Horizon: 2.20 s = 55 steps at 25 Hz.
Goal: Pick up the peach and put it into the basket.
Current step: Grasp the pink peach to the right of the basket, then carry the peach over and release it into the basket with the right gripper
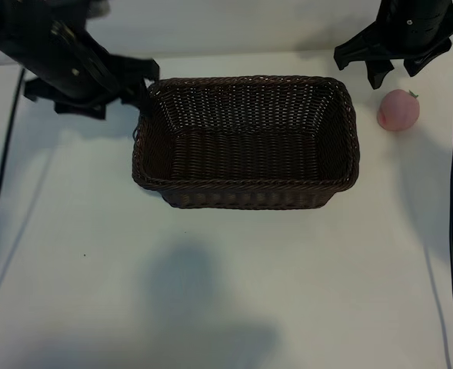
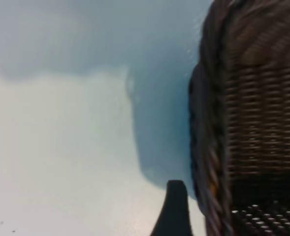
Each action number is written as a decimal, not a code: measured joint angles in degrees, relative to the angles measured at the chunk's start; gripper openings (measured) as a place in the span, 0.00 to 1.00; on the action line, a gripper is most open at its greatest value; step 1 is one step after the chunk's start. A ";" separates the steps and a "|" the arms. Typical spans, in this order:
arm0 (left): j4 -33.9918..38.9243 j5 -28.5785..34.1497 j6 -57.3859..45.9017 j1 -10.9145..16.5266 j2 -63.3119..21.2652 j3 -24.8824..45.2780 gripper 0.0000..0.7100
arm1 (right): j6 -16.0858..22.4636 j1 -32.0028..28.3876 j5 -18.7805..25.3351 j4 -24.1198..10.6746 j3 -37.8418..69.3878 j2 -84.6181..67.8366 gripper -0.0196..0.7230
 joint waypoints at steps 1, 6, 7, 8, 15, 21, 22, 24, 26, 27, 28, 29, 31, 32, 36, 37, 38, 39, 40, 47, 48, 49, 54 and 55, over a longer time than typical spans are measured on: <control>0.08 0.00 0.00 0.00 -1.03 -0.06 0.84 | 0.16 0.00 0.00 0.08 0.00 0.00 0.68; 0.30 0.40 0.00 0.00 -2.99 -0.18 0.83 | 0.84 0.00 0.00 1.21 0.00 0.00 0.68; 0.30 0.55 0.00 0.00 -2.99 -0.18 0.83 | 1.27 0.00 0.00 1.41 0.00 0.00 0.68; 0.30 0.63 0.00 0.00 -2.94 -0.18 0.83 | 1.64 -0.07 0.00 1.67 0.00 0.00 0.68; 0.30 0.86 0.00 0.00 -2.94 -0.18 0.83 | 2.37 -5.25 -3.56 7.29 0.00 0.67 0.70; 0.30 1.04 0.05 0.00 -2.94 -0.18 0.83 | 0.99 -8.86 -6.47 7.43 0.00 5.93 0.71; 0.30 1.04 0.05 0.00 -2.94 -0.18 0.83 | 0.78 -9.16 -7.66 7.43 0.00 7.08 0.71; 0.30 1.04 0.05 0.00 -2.94 -0.18 0.83 | 0.64 -9.24 -11.11 7.47 0.00 9.08 0.71; 0.30 1.04 0.05 0.00 -2.94 -0.18 0.83 | 0.97 -9.54 -14.56 7.47 0.00 10.81 0.71; 0.30 1.04 0.05 0.00 -2.94 -0.18 0.83 | 1.51 -9.67 -16.24 7.39 0.00 11.60 0.71; 0.30 1.04 0.05 0.00 -2.94 -0.18 0.83 | 2.03 -9.93 -17.44 7.26 0.00 12.29 0.71; 0.30 1.04 0.05 0.00 -2.94 -0.18 0.83 | 2.69 -10.30 -18.70 7.00 0.00 12.90 0.71; 0.30 1.04 0.05 0.00 -2.94 -0.18 0.83 | 3.56 -11.20 -20.13 6.65 0.00 13.80 0.71; 0.30 1.11 0.05 0.00 -2.94 -0.18 0.83 | 3.75 -11.67 -20.49 6.65 0.00 14.22 0.71; 0.42 1.11 0.29 0.00 -2.94 -0.18 0.83 | 3.85 -13.76 -20.78 5.95 0.00 15.68 0.71; 0.42 1.11 0.23 0.00 -2.94 -0.18 0.83 | 3.62 -14.19 -20.78 6.02 0.00 16.06 0.71; 0.42 1.11 0.23 0.00 -2.94 -0.18 0.83 | 3.19 -14.48 -20.59 6.32 0.00 16.43 0.71; 0.42 1.11 0.23 0.00 -2.94 -0.18 0.83 | 2.69 -14.64 -20.31 6.65 0.00 16.88 0.70; 0.42 1.11 0.23 0.00 -2.94 -0.18 0.83 | 1.84 -14.74 -20.01 6.65 0.00 17.19 0.68; 0.42 1.06 0.19 0.00 -2.94 -0.18 0.83 | -1.16 -14.80 -17.93 11.08 -0.46 17.70 0.18; 0.42 1.06 0.19 0.00 -2.94 -0.18 0.83 | -1.16 -14.80 -17.39 10.84 -0.46 17.39 0.14; 0.42 1.06 0.19 0.00 -2.94 -0.18 0.83 | -1.16 -14.85 -16.66 10.64 -0.46 16.78 0.12; 0.42 1.06 0.19 0.00 -2.94 -0.18 0.83 | -1.16 -14.79 -12.55 9.71 -0.46 10.72 0.10; 0.42 1.06 0.19 0.00 -2.94 -0.18 0.83 | -1.16 -14.79 -11.96 9.71 -0.46 9.38 0.10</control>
